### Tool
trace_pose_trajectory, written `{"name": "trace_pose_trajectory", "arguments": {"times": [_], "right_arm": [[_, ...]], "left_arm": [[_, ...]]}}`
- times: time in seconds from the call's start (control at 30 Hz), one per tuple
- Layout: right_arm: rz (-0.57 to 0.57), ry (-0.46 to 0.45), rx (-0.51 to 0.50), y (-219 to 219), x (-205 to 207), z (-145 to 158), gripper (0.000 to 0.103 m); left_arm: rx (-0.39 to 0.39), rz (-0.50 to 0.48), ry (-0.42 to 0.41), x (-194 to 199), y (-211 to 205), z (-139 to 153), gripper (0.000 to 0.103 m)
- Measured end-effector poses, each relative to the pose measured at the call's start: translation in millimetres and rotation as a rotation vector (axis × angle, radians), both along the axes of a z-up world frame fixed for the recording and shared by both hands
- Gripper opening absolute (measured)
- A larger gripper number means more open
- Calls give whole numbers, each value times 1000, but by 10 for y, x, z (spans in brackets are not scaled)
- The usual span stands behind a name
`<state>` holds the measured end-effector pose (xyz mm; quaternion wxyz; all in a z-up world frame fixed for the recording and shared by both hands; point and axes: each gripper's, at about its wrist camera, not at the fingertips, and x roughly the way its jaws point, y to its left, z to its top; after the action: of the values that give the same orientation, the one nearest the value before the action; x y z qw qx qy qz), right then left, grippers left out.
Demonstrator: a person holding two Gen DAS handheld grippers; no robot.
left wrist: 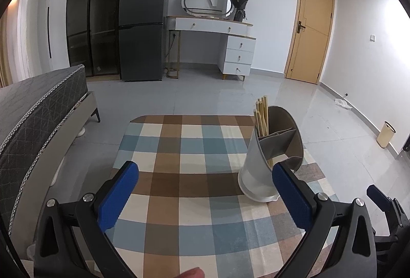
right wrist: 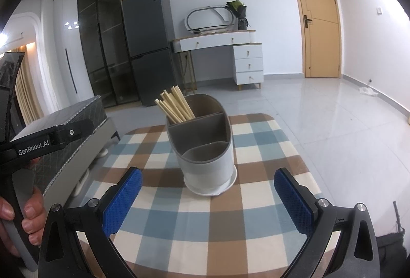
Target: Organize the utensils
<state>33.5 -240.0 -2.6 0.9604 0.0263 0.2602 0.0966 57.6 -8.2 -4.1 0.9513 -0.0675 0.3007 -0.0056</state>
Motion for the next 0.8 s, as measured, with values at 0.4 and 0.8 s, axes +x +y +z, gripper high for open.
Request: {"name": "trace_pose_trajectory", "arguments": {"times": [0.4, 0.8], "right_arm": [[2, 0, -3, 22, 6, -10, 103], [2, 10, -1, 29, 23, -41, 103]], "left_arm": [[4, -8, -7, -16, -27, -5, 101], [-3, -13, -6, -18, -30, -5, 101]]}}
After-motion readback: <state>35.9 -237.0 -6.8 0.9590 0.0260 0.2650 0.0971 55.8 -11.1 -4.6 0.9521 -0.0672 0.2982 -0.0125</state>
